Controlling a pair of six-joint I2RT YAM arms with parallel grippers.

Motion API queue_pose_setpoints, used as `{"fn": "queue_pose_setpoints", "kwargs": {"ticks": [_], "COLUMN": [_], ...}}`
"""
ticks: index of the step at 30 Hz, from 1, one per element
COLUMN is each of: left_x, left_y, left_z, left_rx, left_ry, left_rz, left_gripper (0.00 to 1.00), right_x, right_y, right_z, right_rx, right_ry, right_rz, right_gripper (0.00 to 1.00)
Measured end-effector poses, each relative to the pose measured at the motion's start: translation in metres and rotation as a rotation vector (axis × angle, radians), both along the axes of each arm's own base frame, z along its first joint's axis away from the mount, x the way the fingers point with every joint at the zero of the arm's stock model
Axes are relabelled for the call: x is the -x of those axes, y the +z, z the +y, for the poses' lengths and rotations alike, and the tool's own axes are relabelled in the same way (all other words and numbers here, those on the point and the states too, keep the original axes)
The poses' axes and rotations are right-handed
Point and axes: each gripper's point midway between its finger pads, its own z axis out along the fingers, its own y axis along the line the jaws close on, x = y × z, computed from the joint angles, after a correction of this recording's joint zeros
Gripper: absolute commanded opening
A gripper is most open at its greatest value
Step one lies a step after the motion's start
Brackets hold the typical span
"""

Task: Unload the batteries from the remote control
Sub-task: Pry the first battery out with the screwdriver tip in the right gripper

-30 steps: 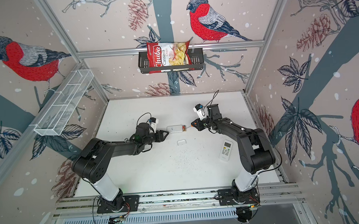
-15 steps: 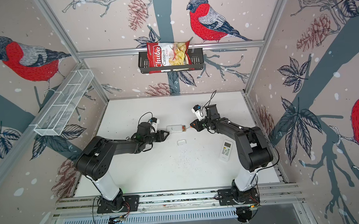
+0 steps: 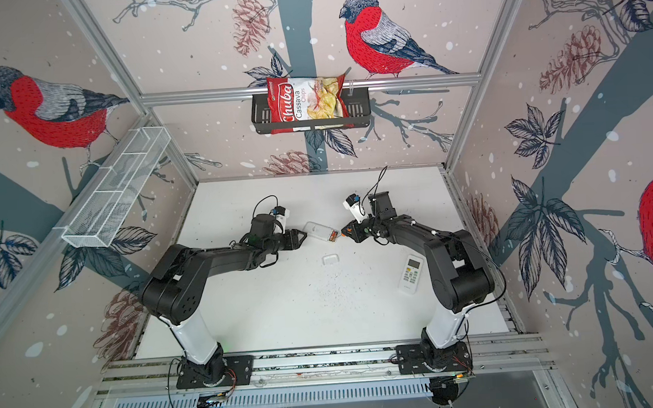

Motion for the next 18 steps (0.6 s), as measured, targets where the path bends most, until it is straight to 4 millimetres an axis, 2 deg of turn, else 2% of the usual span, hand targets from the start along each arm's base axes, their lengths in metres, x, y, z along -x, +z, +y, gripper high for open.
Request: {"fn": "queue_pose_setpoints", "kwargs": {"ticks": [6, 12, 18], "left_x": [-0.009, -0.019, -0.018], "left_y": [0.008, 0.009, -0.008], "left_z": [0.000, -0.004, -0.005], "left_rx": [-0.009, -0.033, -0.059], "left_ry": [0.014, 0.000, -0.010], "left_rz": [-0.016, -0.019, 0.018], "left_gripper": [0.58, 0.59, 0.62], "right_x": [-0.004, -0.001, 0.000], "right_y": [0.017, 0.008, 0.000], "right_z": [-0.007, -0.009, -0.005], "right_rx": [-0.014, 0.014, 0.034], "right_ry": [-0.025, -0.039, -0.036], "right_rz": [-0.041, -0.031, -0.024], "right_gripper": [0.00, 0.00, 0.00]}}
